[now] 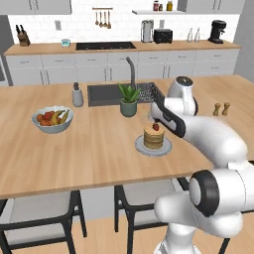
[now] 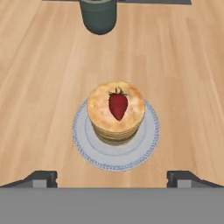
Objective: Take the strawberry from the fridge and place it on top of the pancake, located on the dining counter.
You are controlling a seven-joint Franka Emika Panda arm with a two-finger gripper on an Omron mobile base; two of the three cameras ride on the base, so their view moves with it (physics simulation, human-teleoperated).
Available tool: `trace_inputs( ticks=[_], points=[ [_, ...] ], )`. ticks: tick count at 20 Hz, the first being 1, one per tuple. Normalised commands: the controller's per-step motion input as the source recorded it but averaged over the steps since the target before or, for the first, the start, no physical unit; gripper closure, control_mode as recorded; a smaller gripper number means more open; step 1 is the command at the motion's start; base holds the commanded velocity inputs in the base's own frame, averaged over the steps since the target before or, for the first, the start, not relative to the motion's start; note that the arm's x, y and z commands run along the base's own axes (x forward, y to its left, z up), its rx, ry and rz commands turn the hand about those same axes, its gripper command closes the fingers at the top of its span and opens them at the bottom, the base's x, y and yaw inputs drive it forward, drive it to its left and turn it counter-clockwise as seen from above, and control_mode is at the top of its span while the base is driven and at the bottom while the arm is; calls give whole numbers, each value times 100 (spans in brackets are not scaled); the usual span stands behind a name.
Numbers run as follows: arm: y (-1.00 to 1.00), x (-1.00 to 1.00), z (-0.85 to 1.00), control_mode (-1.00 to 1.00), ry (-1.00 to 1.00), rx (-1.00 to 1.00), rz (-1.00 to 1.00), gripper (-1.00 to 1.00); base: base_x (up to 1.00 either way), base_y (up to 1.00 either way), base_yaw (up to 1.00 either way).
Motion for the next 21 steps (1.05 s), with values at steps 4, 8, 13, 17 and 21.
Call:
trace_inputs(
  ticks=[4, 8, 13, 17, 21],
  points=[
    [0, -100, 60, -100, -7, 0, -1, -100, 0, 0, 0],
    [0, -100, 53, -100, -19, 0, 0, -100, 0, 0, 0],
    [0, -100, 47, -100, -27, 0, 0, -100, 0, 0, 0],
    [0, -93, 49, -100, -29, 0, 0, -100, 0, 0, 0],
    [0, -86, 50, -100, -24, 0, 0, -100, 0, 0, 0]
  ],
)
